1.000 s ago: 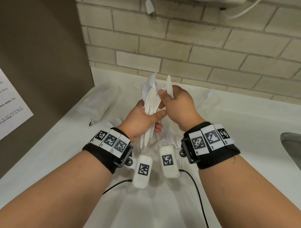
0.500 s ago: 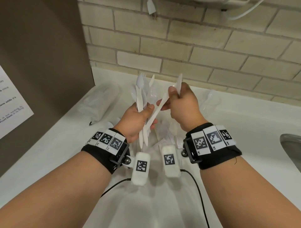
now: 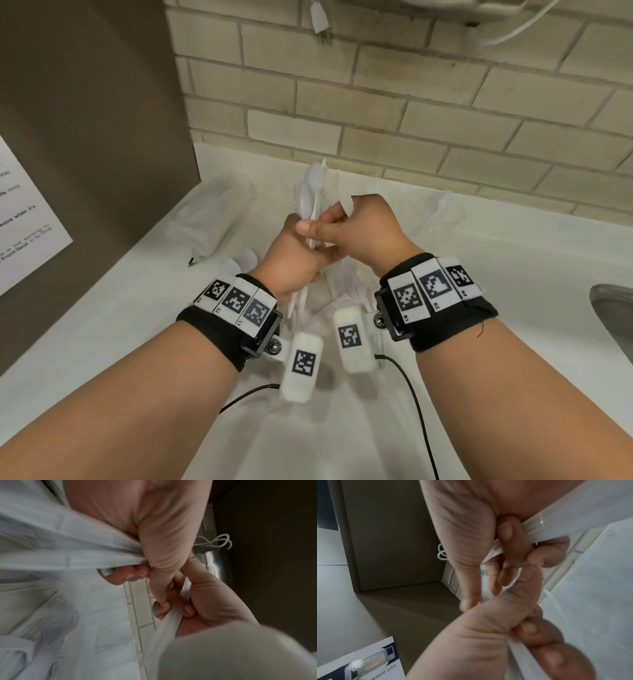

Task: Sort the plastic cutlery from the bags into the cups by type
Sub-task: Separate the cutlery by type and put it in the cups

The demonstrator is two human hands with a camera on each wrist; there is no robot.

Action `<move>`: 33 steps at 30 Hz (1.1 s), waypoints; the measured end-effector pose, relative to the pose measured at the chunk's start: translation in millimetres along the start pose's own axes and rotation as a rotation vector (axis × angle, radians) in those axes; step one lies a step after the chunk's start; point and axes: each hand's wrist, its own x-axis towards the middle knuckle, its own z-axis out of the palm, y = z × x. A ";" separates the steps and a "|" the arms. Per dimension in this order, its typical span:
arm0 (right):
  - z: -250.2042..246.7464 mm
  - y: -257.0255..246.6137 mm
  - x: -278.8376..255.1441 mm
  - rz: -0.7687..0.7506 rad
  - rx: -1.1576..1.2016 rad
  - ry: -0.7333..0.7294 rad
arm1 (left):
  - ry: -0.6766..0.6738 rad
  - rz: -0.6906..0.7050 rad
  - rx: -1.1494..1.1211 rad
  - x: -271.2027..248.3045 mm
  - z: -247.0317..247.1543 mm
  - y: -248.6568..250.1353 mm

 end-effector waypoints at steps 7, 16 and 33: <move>-1.9 -0.7 1.3 0.032 0.091 -0.025 | -0.077 0.040 -0.160 -6.1 -2.6 0.9; 2.1 1.1 3.5 0.158 0.431 -0.039 | -0.027 -0.128 -0.340 -9.0 -17.7 5.0; 19.2 -25.1 166.7 -0.213 0.576 0.435 | 0.005 -0.153 -0.391 11.9 -87.8 13.2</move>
